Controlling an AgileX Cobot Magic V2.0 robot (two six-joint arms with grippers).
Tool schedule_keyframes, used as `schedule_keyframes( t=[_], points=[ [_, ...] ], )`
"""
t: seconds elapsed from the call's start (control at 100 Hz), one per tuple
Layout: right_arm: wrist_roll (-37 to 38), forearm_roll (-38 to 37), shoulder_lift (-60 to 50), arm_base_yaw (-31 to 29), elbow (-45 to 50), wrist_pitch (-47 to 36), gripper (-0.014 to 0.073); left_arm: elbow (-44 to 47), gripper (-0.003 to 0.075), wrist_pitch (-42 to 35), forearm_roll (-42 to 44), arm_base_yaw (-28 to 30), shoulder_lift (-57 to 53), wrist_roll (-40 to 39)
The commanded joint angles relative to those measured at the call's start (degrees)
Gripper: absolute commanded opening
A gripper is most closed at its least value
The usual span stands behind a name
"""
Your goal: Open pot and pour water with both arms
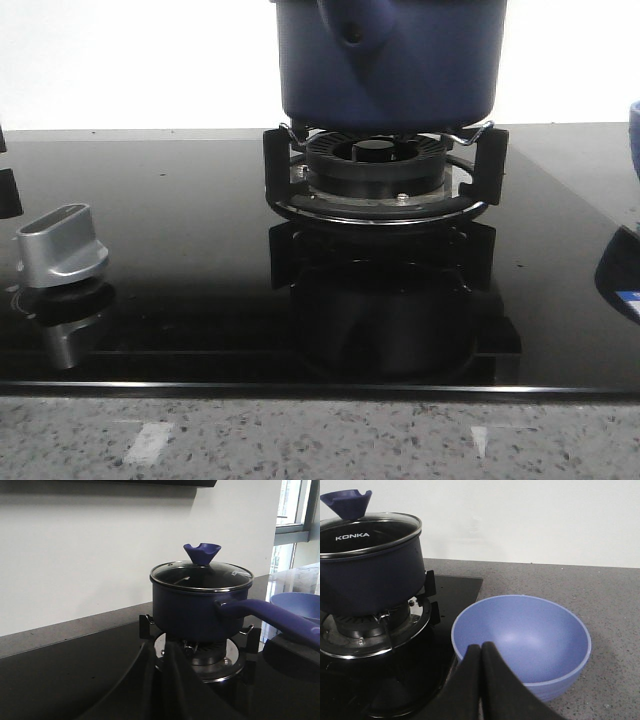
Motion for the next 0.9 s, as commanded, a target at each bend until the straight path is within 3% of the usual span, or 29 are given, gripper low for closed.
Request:
schedule_keyframes(
  t=[0.0, 0.55, 0.89],
  points=[
    [-0.65, -0.39, 0.58, 0.05, -1.41, -5.11, -0.0074, -1.71, -0.0020, 1.65, -1.82, -0.18, 0.27, 0.06],
    [-0.65, -0.39, 0.58, 0.05, -1.41, -5.11, -0.0074, -1.82, -0.0020, -0.90, -1.82, -0.18, 0.27, 0.06],
    [-0.65, -0.39, 0.58, 0.05, -1.41, -5.11, -0.0074, -0.81, -0.0020, 1.88, -3.04, -0.18, -0.38, 0.06]
  ],
)
